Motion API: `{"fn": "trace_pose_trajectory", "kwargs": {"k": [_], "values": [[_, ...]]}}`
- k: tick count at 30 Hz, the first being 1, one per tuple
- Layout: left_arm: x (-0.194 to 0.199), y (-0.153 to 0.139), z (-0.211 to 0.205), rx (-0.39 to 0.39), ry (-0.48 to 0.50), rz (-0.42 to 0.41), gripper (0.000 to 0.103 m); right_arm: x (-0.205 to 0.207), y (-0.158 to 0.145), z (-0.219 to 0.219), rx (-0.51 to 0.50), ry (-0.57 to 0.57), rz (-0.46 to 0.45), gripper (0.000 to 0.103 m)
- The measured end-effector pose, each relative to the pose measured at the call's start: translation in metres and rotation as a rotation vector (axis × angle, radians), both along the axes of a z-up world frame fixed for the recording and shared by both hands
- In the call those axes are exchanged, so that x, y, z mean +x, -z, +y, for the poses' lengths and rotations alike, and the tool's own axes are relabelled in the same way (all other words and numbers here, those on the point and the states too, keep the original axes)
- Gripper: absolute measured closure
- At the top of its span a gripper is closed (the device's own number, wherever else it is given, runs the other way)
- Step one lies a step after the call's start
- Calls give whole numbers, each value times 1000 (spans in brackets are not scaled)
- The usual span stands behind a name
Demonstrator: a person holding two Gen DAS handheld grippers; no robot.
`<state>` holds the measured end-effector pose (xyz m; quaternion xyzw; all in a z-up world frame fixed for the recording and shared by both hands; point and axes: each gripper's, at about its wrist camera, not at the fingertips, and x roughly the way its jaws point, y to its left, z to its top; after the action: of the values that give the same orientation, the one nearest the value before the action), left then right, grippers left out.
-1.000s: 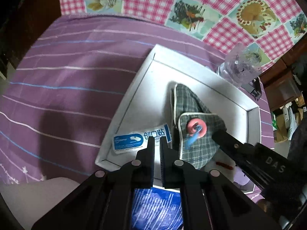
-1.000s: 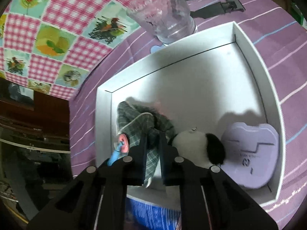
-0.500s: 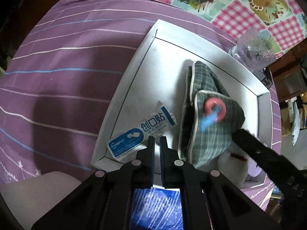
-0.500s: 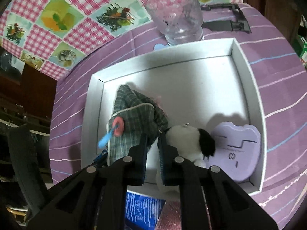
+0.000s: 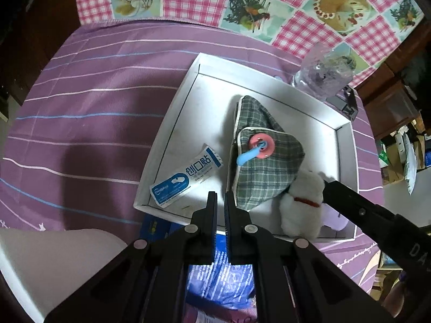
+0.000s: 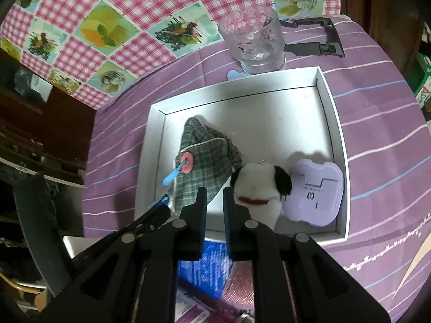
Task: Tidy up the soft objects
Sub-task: 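Open the right gripper to release the plaid cloth and withdraw, then grasp the pink glittery sponge pad beside the box with the right gripper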
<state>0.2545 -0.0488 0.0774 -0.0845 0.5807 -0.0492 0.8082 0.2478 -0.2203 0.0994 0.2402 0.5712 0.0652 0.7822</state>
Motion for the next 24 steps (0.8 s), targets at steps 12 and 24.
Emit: {"fn": "trace_pose_trajectory", "kwargs": {"k": [12, 24], "values": [[-16, -18, -6, -24, 47, -4, 99, -31, -20, -18, 33, 52, -15, 90], [-27, -29, -23, 1, 101, -33, 99, -64, -18, -38, 62, 115, 22, 89]]}}
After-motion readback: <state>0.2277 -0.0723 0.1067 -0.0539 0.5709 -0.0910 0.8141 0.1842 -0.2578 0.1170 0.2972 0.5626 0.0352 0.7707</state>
